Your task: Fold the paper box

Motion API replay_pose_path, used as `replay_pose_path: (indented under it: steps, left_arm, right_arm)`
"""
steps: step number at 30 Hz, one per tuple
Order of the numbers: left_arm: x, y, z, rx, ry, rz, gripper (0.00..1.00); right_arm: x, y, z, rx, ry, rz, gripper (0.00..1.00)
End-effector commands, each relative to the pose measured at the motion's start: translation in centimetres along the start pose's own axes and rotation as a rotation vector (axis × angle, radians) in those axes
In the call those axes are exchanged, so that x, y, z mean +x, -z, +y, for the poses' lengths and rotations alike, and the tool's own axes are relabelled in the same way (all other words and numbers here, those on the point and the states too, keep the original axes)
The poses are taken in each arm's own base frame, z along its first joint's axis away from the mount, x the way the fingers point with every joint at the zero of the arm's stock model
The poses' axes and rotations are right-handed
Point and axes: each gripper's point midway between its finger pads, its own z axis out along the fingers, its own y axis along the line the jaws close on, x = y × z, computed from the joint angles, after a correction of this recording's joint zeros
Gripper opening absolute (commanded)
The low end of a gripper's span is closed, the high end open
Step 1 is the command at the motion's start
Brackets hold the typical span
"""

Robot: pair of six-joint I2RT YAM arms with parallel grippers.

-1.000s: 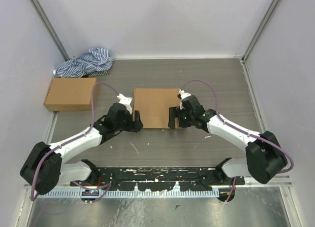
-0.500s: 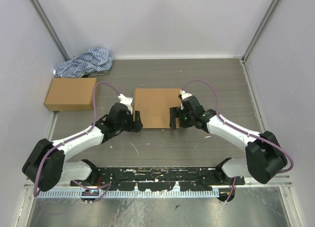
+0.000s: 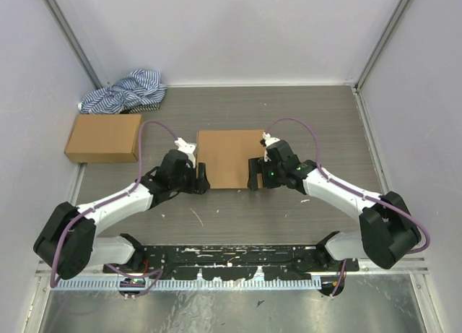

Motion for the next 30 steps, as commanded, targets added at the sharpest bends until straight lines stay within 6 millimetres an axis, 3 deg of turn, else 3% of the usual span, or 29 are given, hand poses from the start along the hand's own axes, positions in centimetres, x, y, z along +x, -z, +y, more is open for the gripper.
replay_pose_path:
  steps: [1,13,30]
  left_arm:
    - [-1.7,1.2,-1.9,0.057,0.012,0.001,0.68]
    - [-2.6,2.6,-2.7,0.052,0.025,0.045,0.67]
    - [-1.4,2.1,-2.6,0.043,0.037,0.124,0.66]
  right_arm:
    - [-1.9,1.6,1.8,-0.072,0.002,-0.065,0.91]
    - [-2.4,3.0,1.4,-0.033,0.017,-0.068,0.91]
    - [-2.3,3.4,1.4,-0.016,0.028,-0.022,0.91]
